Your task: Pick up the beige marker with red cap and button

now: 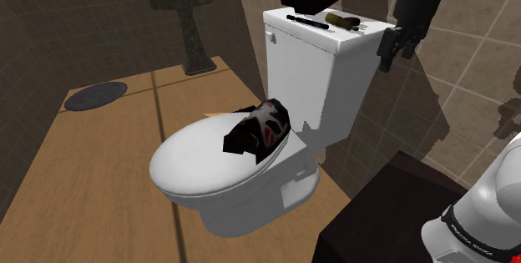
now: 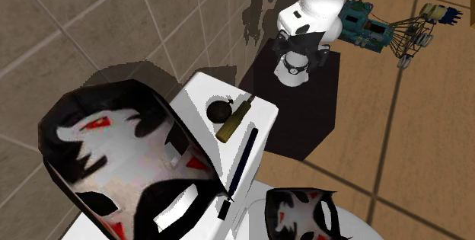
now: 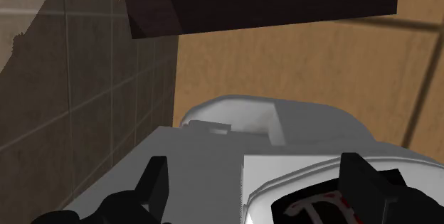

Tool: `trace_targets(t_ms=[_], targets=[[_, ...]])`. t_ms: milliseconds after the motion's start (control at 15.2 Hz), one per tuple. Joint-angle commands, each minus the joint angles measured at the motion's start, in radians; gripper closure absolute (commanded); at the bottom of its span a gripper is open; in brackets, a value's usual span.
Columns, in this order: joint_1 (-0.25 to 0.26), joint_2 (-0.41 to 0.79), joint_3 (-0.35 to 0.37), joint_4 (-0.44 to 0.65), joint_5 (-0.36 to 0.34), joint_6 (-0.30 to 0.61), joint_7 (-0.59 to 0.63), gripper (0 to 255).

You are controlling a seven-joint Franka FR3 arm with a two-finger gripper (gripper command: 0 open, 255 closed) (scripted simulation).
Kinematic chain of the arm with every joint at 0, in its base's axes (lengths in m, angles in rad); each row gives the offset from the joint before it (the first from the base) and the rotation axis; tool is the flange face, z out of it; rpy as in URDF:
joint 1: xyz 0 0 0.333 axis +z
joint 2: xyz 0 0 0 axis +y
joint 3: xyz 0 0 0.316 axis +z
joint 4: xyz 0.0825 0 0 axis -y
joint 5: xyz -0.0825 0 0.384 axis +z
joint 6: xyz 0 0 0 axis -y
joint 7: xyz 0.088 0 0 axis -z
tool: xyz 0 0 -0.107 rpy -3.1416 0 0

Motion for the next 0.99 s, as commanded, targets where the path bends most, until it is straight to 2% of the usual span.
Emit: trace_targets(t_ms=[0,462,924], targets=[[0.000,0.000,0.000,0.000,0.000,0.000,0.000,0],[-0.027,0.269,-0.031,0.250,-0.014,0.034,0.011,0],[-0.050,0.531,-0.064,0.555,-0.012,0.007,0.013,0]])
